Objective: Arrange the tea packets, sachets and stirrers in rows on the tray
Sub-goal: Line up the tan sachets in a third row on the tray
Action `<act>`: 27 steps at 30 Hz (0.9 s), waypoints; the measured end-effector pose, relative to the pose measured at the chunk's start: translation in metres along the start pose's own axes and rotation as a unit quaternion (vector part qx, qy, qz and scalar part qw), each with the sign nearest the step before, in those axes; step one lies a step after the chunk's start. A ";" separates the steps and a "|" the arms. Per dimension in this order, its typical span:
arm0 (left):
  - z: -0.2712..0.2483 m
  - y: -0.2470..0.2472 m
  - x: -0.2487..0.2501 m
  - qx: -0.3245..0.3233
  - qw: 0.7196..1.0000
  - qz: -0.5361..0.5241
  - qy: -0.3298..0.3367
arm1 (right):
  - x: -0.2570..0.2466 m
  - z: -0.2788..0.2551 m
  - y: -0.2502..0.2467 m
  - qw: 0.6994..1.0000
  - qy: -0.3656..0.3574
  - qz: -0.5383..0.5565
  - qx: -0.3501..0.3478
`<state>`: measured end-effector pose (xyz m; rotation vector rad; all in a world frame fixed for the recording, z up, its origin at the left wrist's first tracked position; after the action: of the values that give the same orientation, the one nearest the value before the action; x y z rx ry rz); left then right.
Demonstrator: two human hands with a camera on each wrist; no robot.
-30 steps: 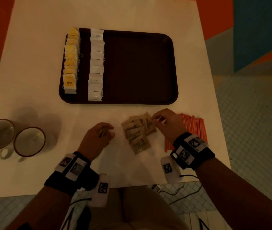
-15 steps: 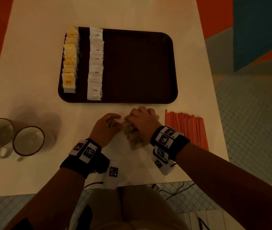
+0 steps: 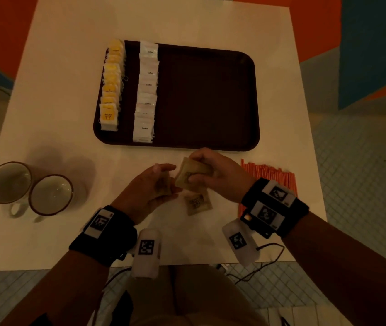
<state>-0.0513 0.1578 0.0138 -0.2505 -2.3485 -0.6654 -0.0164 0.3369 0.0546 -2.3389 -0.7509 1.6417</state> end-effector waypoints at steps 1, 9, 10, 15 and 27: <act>-0.003 0.007 0.001 -0.043 0.999 -0.015 -0.007 | -0.008 0.000 0.001 1.000 -0.010 -0.010 -0.027; -0.006 0.035 0.005 -0.105 0.992 -0.064 -0.024 | -0.015 0.007 0.014 0.966 -0.127 -0.220 -0.039; -0.007 0.036 0.006 -0.097 0.993 -0.060 -0.019 | -0.015 0.005 0.016 0.966 -0.130 -0.220 -0.038; -0.008 0.042 0.009 -0.083 0.994 -0.052 -0.054 | -0.012 -0.004 0.031 0.949 -0.102 -0.296 -0.046; 0.017 0.035 0.061 -0.037 0.993 -0.048 0.101 | -0.026 0.009 -0.008 0.983 -0.007 0.177 0.046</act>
<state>-0.0942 0.1965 0.0567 -0.0970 -2.1550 -0.7879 -0.0342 0.3289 0.0761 -2.5054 -0.2608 1.7821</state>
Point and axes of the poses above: each hand's wrist, its own z-axis towards the middle knuckle, its own y-axis out of the palm, x = y × z, the point moved 2 cm from there along z, towards the middle knuckle, and after that the axes turned 2 degrees about -z, right-handed, at the moved point
